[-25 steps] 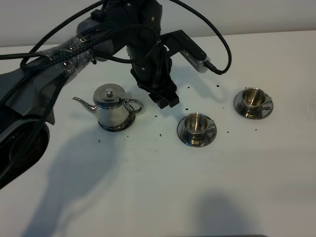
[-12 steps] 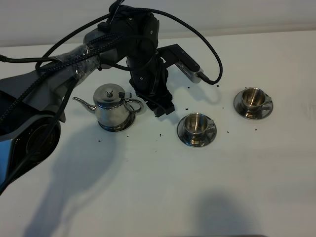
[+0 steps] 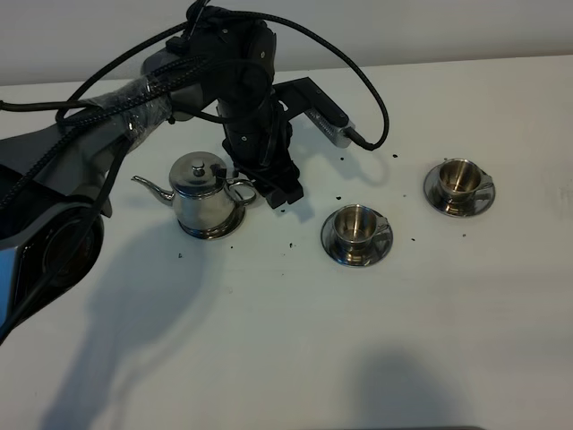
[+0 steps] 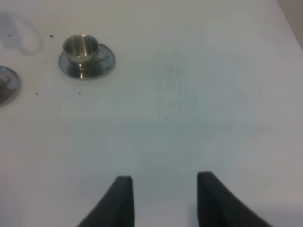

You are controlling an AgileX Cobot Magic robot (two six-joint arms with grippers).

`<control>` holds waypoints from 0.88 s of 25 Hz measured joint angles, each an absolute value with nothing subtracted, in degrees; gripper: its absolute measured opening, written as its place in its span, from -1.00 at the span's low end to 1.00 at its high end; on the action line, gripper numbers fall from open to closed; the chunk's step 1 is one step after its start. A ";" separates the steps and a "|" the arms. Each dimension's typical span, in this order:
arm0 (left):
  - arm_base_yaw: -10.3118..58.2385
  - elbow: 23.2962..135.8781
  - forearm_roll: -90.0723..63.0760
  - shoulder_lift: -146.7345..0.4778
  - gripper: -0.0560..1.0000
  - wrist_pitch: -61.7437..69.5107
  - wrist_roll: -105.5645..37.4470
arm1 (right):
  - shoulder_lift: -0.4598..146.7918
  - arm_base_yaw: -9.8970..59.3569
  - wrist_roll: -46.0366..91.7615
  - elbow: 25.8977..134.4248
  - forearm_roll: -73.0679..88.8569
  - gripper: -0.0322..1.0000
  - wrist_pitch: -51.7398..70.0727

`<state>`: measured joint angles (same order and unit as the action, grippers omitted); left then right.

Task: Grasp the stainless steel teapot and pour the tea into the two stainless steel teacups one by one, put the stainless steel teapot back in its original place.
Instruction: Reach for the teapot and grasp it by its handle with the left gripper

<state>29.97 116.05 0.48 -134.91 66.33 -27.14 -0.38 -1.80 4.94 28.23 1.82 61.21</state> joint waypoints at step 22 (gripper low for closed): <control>30.10 116.05 -3.79 -135.70 0.16 68.04 -30.63 | -0.38 -1.80 4.94 28.23 1.82 -0.33 61.21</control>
